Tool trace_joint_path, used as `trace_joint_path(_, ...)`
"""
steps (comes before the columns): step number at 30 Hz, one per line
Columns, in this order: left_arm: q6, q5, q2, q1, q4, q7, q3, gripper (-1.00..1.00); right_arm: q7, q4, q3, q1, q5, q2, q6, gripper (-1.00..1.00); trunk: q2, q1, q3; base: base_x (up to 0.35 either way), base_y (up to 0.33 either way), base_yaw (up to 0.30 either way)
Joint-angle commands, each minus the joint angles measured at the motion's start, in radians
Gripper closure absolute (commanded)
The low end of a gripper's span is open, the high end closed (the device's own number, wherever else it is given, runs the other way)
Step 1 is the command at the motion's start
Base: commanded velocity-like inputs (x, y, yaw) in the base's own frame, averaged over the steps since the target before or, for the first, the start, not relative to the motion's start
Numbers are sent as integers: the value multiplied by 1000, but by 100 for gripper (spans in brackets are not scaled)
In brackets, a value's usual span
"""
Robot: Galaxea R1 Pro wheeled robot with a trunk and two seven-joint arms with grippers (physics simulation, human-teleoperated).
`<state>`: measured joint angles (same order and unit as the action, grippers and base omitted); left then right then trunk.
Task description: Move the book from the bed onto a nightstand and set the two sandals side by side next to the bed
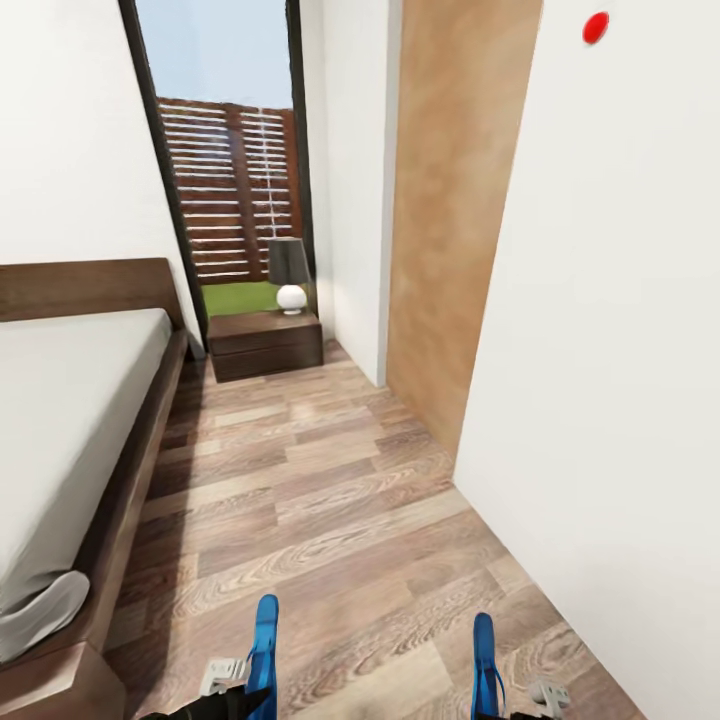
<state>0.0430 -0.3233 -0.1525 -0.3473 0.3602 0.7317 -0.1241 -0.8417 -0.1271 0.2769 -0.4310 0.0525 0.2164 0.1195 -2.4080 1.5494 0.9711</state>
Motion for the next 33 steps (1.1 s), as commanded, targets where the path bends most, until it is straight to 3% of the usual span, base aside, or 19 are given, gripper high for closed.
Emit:
trace_joint_path(1,5,-11,-1,0,0,1,-6,100,-5,-2,10,0,4,0,9,100,0,0,1,325,0,226)
trace_joint_path(8,5,-11,-1,-1,0,1,-6,100,-5,-2,10,0,4,0,9,100,0,0,1,325,0,162)
trace_joint_path(33,5,-11,-1,-1,0,0,-6,100,-5,-2,10,0,4,0,9,100,0,0,1,325,0,2)
